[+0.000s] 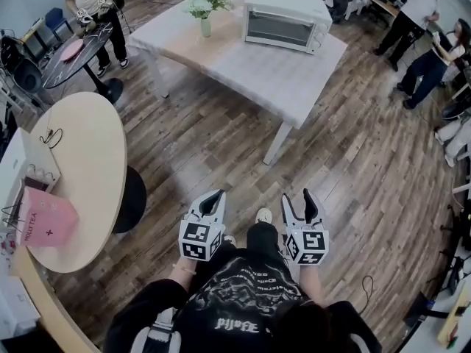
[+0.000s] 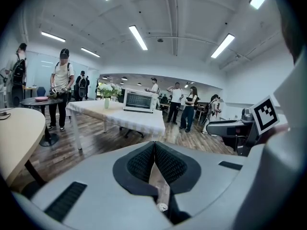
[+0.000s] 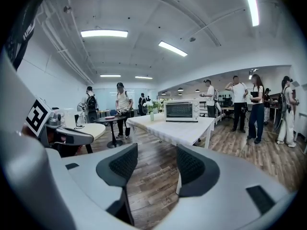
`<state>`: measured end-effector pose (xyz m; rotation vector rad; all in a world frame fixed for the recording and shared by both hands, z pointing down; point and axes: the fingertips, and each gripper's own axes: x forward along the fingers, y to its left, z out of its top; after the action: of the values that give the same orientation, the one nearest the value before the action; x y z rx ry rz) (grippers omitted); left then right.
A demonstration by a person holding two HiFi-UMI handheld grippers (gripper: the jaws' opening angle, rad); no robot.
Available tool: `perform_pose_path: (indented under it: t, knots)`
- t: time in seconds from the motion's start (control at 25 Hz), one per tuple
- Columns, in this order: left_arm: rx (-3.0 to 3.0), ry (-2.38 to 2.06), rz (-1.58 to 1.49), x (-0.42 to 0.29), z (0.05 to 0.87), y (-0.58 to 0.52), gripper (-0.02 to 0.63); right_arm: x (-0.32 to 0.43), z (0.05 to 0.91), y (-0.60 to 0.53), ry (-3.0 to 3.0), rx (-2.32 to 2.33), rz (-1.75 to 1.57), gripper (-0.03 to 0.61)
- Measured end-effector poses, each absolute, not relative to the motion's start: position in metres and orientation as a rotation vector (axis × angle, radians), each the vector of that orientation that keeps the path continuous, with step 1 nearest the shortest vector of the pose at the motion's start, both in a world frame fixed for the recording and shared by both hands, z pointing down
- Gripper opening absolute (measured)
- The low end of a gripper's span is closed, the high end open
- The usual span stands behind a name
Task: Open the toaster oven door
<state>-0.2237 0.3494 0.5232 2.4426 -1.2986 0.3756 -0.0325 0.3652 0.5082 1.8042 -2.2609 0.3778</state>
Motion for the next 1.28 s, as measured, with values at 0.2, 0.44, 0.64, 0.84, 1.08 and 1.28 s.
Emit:
perform_pose_path:
  t: [0.2, 0.44, 0.64, 0.84, 1.08, 1.28]
  knots:
    - [2.445, -1.320, 0.386, -0.194, 0.520, 0.308, 0.020, -0.003, 0.509, 0.320, -2.274, 1.772, 0.367, 0.245]
    - [2.406, -1.391, 0.388, -0.156, 0.518, 0.250, 0.020, 0.044, 0.509, 0.253, -2.305, 1.715, 0.350, 0.245]
    - [2.363, -1.453, 0.354, -0.126, 0.512, 0.205, 0.020, 0.080, 0.501, 0.196, -2.355, 1.679, 0.330, 0.244]
    - [2.288, -1.478, 0.289, -0.091, 0.516, 0.179, 0.020, 0.108, 0.505, 0.164, -2.400, 1.620, 0.351, 0.235]
    - [2.291, -1.474, 0.328, -0.060, 0.521, 0.161, 0.020, 0.131, 0.509, 0.143, -2.419, 1.616, 0.389, 0.228]
    - [2.278, -1.451, 0.319, -0.047, 0.525, 0.139, 0.020, 0.145, 0.511, 0.128, -2.406, 1.636, 0.410, 0.224]
